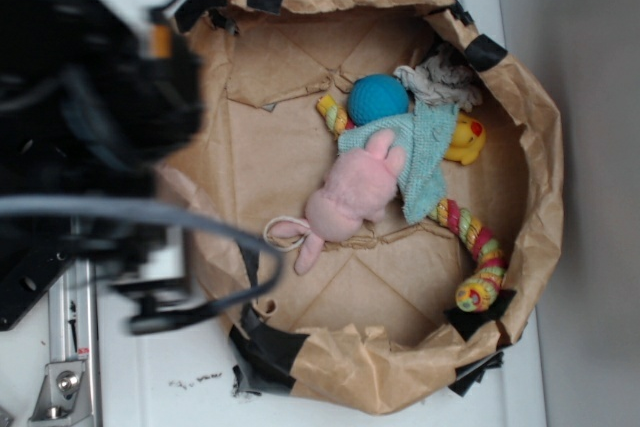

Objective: Grab the pink bunny.

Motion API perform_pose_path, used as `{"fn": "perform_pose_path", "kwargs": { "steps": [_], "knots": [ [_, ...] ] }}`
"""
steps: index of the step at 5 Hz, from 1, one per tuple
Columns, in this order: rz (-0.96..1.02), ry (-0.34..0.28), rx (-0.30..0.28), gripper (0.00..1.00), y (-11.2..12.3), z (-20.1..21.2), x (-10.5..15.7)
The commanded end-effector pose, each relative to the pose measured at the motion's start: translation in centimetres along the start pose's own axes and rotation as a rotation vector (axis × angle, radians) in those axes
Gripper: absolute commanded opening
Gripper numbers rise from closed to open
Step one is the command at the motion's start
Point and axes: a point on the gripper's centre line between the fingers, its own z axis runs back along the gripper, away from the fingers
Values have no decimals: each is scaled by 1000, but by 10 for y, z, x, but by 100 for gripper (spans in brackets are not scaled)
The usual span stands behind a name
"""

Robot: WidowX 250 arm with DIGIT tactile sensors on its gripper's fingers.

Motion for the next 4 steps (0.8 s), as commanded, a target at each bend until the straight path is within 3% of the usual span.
{"fn": "perform_pose_path", "kwargs": {
  "steps": [1, 3, 4],
  "knots": [
    [158, -108, -15, 100, 21, -54, 40],
    [220, -16, 161, 100, 41, -128, 46],
    [126, 0, 232, 0, 29, -150, 49]
  ]
}}
